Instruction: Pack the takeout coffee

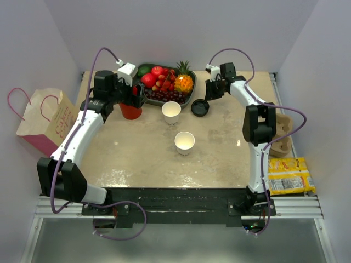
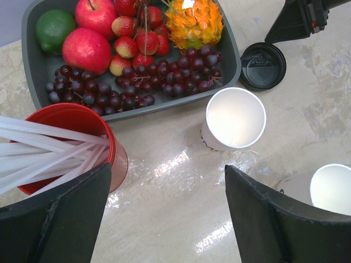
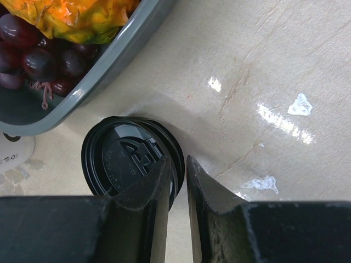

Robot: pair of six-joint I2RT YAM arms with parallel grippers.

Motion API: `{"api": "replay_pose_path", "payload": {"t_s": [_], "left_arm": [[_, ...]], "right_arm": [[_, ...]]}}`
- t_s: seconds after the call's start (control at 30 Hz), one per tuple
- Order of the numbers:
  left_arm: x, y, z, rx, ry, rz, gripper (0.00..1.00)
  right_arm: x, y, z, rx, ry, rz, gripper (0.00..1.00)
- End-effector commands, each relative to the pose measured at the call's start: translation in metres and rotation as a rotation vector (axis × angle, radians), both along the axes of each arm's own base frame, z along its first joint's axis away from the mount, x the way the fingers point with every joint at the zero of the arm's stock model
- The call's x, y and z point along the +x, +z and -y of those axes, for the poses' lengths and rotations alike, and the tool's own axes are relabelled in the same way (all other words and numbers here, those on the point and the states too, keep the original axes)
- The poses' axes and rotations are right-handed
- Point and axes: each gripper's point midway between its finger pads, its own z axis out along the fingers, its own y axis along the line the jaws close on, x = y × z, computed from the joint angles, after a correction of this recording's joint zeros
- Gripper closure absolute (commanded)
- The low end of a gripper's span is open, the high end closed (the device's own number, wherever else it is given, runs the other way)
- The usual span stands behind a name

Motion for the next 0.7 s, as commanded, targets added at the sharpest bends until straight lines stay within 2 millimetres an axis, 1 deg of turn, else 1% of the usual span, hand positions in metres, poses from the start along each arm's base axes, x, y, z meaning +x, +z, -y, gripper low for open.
{"api": "replay_pose_path", "payload": {"t_s": [0.0,0.13,0.33,0.37,0.4,0.43,0.67], "left_arm": [[0.0024,0.0086,0.002,-0.026,-0.004,0.027,0.12],[0.0034,0.0083,0.0016,-0.027,-0.002,0.027,0.12],[0.005,0.0073,0.0021,-0.032,-0.003,0.022,0.12],[0.0048,0.0074,0.0024,-0.033,-0.004,0.022,0.12],[0.0051,0.0071,0.0027,-0.035,-0.005,0.021,0.12],[0.0053,0.0071,0.0021,-0.035,-0.004,0.021,0.12],[0.0059,0.0049,0.0025,-0.041,-0.004,0.015,0.12]], "right_arm": [[-0.0029,-0.0013,-0.0042,0.006,0.021,-0.003,0.78],[-0.0028,-0.0043,-0.0033,0.004,0.022,-0.008,0.78],[-0.0021,-0.0032,-0.0034,0.004,0.022,-0.005,0.8],[-0.0026,-0.0043,-0.0037,0.002,0.02,-0.008,0.79],[-0.0024,-0.0036,-0.0035,0.001,0.019,-0.007,0.74],[-0.0026,-0.0042,-0.0031,-0.001,0.019,-0.007,0.72],[-0.0038,-0.0038,-0.003,-0.007,0.024,-0.007,0.73]]}}
